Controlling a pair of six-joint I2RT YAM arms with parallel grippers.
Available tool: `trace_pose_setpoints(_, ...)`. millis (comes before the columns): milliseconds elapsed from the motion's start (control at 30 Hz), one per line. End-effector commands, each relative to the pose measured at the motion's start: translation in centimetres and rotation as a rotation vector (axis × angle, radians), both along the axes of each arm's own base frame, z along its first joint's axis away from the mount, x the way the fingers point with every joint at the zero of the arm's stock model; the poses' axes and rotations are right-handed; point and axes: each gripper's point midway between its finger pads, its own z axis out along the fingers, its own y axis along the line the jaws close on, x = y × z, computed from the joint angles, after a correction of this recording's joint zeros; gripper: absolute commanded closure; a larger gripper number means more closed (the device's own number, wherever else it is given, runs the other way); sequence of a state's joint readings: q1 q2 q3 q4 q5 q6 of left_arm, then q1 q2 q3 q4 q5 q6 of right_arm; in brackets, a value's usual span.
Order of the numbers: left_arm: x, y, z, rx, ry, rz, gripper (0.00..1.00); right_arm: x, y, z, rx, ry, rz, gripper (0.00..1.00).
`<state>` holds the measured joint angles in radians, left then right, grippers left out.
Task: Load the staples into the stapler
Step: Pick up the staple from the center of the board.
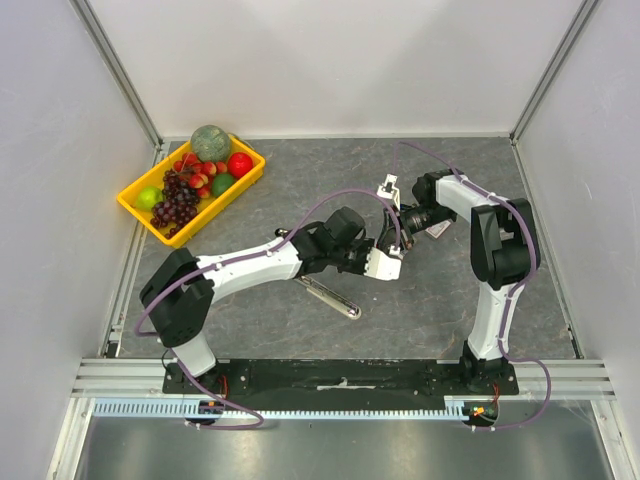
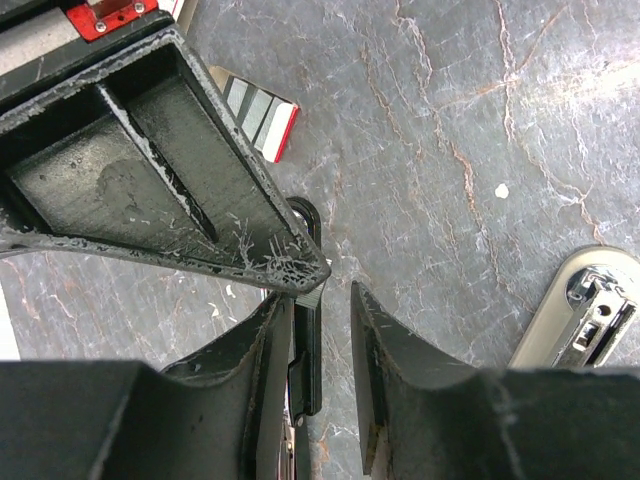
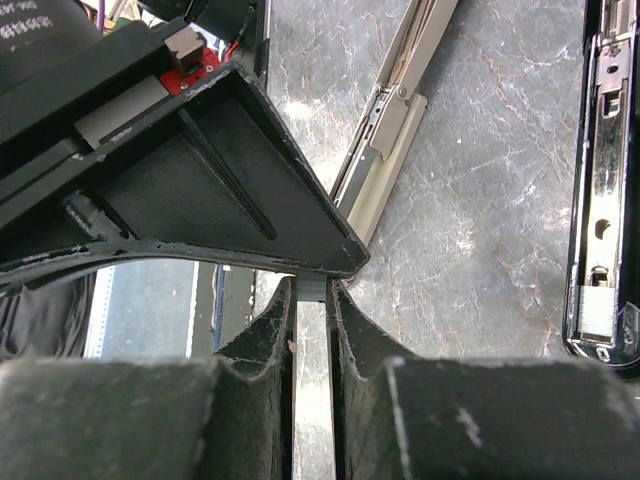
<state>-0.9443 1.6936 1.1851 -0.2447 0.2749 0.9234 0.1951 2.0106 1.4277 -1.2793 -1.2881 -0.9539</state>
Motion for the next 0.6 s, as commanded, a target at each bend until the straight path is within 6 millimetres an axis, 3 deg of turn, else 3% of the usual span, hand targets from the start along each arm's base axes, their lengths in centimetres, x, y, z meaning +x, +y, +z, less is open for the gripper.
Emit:
trace_pose_setpoints(0, -0.68, -2.17, 1.22, -0.036, -0.036, -0.01, 0.64, 1.53, 0.56, 1.27, 0.059, -0.001, -0.032, 0.84)
trace_pose_setpoints(567, -0.56, -2.38, 0.6, -0.017, -0.062, 0.009, 0.81, 1.94, 0.44, 1.34, 0.06, 0.029, -0.057, 0.85)
